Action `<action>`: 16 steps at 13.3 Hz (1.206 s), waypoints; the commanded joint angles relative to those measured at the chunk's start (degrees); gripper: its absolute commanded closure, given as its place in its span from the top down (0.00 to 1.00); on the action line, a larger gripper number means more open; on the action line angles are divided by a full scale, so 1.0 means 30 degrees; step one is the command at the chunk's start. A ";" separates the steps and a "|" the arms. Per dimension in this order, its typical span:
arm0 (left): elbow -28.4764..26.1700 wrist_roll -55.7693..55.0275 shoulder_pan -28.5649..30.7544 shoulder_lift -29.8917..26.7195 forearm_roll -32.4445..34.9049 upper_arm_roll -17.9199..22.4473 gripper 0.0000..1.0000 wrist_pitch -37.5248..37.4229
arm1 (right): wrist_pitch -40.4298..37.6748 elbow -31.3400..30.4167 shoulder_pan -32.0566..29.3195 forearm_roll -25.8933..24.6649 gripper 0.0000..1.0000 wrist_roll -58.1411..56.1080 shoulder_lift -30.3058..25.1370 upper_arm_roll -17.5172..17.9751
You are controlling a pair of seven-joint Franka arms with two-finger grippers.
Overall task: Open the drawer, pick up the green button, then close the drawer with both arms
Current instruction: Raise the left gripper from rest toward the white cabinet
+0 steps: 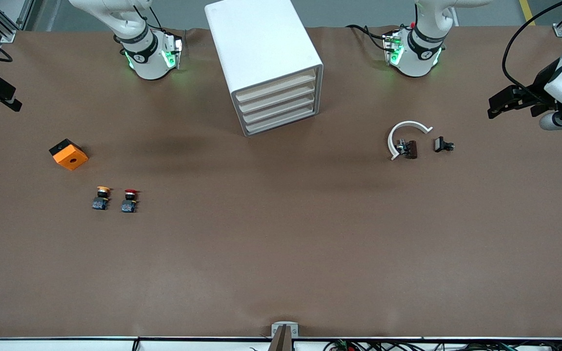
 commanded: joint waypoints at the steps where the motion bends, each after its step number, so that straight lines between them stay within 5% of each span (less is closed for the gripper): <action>1: 0.0438 0.0262 0.0278 0.0153 -0.0287 -0.0130 1.00 -0.0366 | 0.0164 -0.0486 -0.0181 -0.0165 1.00 0.0107 -0.0531 0.0165; 11: -0.0175 0.0732 0.0863 0.0679 -0.0374 0.0046 1.00 -0.0366 | 0.0398 -0.0486 -0.0181 -0.0457 1.00 -0.0098 -0.0472 0.0165; 16: -0.0556 0.0587 0.1069 0.3457 -0.0433 0.0017 1.00 0.1033 | 0.0604 -0.0486 -0.0181 -0.0868 1.00 -0.0098 -0.0472 0.0165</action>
